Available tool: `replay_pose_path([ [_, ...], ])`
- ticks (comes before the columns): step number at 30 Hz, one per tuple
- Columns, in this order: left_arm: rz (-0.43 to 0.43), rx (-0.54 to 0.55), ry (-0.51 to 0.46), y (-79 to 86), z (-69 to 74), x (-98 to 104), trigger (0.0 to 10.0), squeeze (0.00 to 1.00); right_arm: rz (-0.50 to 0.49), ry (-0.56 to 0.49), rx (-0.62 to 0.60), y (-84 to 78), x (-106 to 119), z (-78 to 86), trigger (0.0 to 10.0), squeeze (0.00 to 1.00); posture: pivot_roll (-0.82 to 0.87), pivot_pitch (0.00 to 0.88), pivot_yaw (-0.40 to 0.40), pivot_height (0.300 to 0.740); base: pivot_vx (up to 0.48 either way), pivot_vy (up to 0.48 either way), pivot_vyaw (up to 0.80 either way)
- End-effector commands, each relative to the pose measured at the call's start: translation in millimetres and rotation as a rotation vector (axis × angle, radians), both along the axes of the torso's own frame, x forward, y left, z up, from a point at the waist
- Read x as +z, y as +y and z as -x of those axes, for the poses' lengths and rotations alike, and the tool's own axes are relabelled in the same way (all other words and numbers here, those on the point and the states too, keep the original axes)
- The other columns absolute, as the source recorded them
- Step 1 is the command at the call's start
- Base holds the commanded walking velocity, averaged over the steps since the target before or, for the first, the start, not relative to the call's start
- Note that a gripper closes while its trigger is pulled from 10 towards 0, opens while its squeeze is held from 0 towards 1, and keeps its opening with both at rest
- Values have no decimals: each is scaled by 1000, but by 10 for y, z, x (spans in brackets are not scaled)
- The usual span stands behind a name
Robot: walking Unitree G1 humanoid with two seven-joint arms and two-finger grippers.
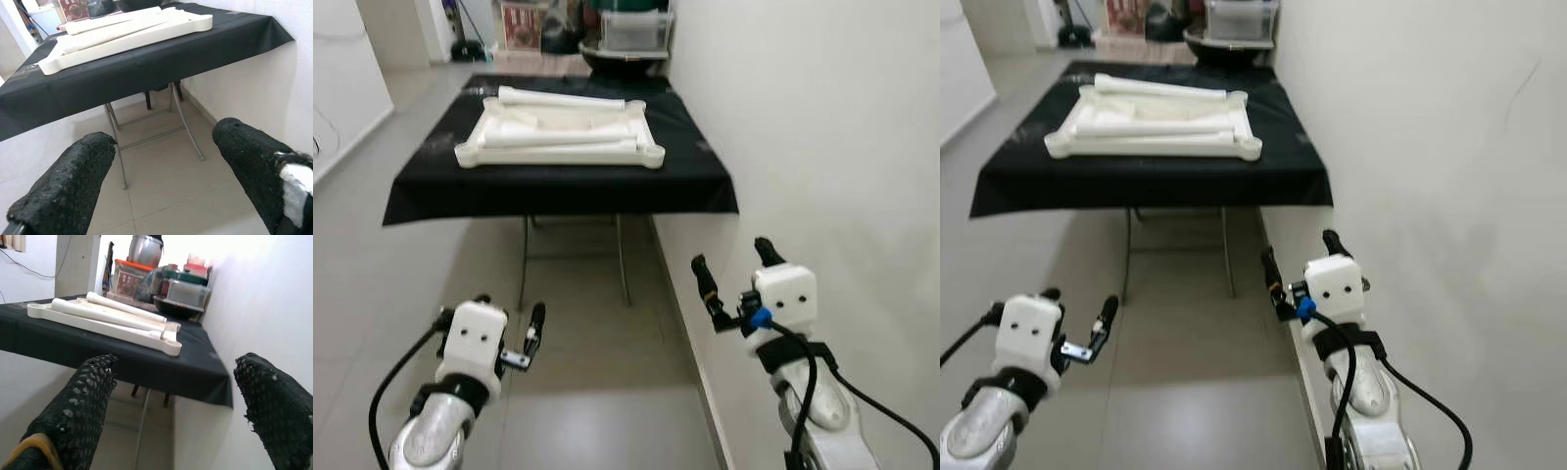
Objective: Building children table
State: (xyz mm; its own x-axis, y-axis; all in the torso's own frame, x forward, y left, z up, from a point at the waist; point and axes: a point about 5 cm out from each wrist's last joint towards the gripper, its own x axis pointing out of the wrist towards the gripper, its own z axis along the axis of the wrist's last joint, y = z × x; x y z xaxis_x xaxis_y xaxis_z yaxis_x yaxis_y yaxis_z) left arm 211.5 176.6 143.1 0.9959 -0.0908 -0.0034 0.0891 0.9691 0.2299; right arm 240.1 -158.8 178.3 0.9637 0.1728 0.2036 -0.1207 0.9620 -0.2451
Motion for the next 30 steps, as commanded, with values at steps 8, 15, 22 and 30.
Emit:
replay_pose_path([
  [8,4,29,-4,19,71,14,10000,0,79,-124,-144,-226,116,3,10000,0,-26,0,-86,740,0,0,0],
  [15,-13,19,-3,-8,68,-14,10000,0,105,-59,-60,-159,-53,58,10000,0,-16,0,-87,740,0,0,0],
  [22,-36,15,-46,-1,44,42,10000,0,53,-55,-42,-90,-6,7,10000,0,-18,0,-83,740,0,0,0],
  [30,20,7,-118,-10,-48,188,10000,0,25,-66,4,-27,39,-86,10000,0,-11,0,-80,740,154,0,0],
])
